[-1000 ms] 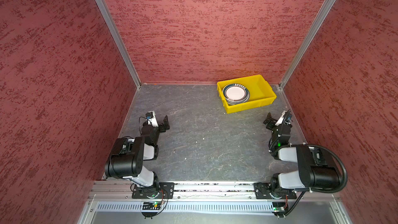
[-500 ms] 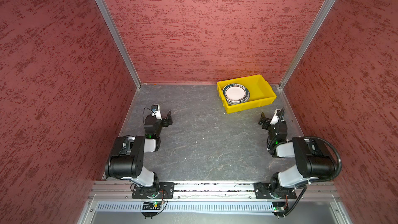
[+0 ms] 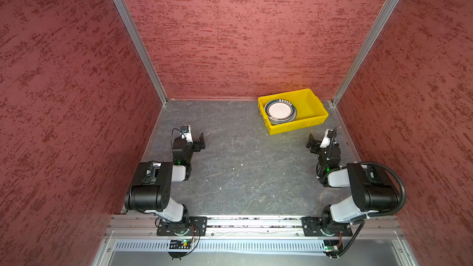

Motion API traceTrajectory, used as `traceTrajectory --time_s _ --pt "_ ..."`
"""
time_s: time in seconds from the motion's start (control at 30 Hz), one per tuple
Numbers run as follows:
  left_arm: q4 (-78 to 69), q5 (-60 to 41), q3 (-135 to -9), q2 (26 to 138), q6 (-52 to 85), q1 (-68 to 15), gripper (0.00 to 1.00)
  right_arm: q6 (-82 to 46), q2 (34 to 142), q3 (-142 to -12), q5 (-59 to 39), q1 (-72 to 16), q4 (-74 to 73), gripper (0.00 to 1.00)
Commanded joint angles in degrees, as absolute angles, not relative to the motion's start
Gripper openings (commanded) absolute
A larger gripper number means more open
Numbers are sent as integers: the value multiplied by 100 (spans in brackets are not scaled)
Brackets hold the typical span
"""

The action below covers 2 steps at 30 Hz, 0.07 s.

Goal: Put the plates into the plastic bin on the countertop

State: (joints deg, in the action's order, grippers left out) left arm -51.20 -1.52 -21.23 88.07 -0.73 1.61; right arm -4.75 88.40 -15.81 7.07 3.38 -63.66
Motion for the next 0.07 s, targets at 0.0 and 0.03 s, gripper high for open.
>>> traceTrajectory --time_s 0.0,0.03 --pt "-5080 -290 -2197 8793 -70 185 99 -298 8843 -1604 831 281 -6627 99" --pt "-5080 -282 -2197 8798 -63 192 99 -299 8846 -1608 840 281 -6627 99"
